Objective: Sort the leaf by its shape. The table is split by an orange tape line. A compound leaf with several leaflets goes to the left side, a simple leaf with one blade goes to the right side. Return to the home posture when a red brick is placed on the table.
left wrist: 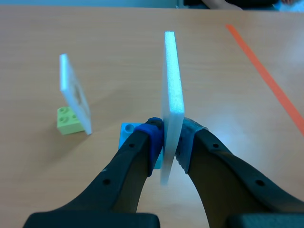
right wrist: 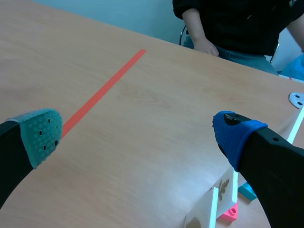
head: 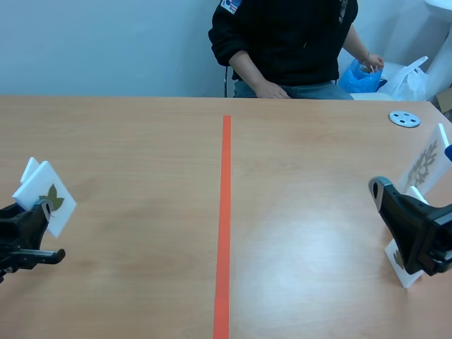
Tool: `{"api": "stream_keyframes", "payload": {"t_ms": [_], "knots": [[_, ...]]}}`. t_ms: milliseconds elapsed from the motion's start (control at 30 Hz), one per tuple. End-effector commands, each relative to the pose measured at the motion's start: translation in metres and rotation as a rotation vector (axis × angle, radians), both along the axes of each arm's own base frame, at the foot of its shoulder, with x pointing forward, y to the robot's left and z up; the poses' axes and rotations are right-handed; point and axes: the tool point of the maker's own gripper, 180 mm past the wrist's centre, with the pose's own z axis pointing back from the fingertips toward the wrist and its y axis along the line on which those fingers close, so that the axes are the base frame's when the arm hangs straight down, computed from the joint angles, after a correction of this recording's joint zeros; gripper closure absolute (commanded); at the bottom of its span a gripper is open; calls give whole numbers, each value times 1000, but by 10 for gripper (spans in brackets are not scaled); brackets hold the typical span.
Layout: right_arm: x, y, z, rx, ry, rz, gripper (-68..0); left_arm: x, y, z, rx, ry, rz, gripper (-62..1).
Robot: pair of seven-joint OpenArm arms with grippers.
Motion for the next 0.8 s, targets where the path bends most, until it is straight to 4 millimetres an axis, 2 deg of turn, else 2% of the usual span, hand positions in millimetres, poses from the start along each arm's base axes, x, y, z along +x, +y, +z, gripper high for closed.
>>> {"api": "stream_keyframes", "payload": {"t_ms": [0, 400, 767], "knots": [[6, 0, 9, 4, -36, 2, -679, 9, 3, 11, -21, -56, 16, -70], [9, -3, 8, 3, -39, -5, -679, 24, 48, -24, -3, -24, 141, -70], [10, -4, 8, 3, -41, -7, -679, 14, 62, -47, 9, 35, 180, -70]]}}
